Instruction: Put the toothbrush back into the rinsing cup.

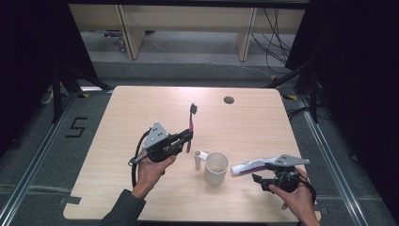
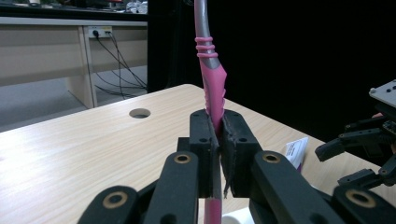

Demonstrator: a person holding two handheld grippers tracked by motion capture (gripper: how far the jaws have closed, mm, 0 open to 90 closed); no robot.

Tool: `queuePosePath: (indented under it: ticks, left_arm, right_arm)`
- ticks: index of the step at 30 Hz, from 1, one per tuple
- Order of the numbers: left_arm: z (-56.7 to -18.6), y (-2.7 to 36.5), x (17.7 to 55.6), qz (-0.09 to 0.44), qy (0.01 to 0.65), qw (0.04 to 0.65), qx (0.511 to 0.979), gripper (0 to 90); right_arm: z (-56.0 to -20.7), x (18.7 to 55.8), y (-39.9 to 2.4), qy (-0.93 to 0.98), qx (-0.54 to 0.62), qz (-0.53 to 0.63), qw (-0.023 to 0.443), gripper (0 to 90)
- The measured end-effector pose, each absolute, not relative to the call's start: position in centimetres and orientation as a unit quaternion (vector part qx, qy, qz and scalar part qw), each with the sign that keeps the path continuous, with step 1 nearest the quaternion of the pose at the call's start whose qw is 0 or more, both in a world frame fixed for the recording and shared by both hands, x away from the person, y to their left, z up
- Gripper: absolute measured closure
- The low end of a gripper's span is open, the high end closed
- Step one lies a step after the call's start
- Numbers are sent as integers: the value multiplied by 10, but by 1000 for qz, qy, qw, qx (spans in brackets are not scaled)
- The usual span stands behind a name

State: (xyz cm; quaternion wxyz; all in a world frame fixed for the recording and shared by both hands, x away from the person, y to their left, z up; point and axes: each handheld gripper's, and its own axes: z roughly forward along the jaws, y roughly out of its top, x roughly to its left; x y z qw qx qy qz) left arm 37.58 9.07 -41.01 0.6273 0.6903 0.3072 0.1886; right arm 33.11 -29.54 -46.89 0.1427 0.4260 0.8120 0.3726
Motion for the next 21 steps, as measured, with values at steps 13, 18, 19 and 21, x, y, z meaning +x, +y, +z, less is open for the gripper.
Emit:
queuePosePath:
  ticks: [13, 18, 19, 21]
  left_arm:
    - [-410, 75, 379, 183, 294, 635, 691, 829]
    - [-416, 71, 380, 180, 293, 631, 696, 829]
    - [-417, 70, 380, 180, 293, 629, 697, 829]
    - [-421, 69, 382, 178, 294, 629, 697, 829]
  right_arm:
    - [-468, 332, -297, 813, 420, 375, 149, 288]
    - [-469, 332, -298, 814, 417, 377, 148, 288]
    - [-468, 332, -298, 814, 416, 375, 154, 288]
    - [-468, 332, -298, 815, 415, 374, 153, 288]
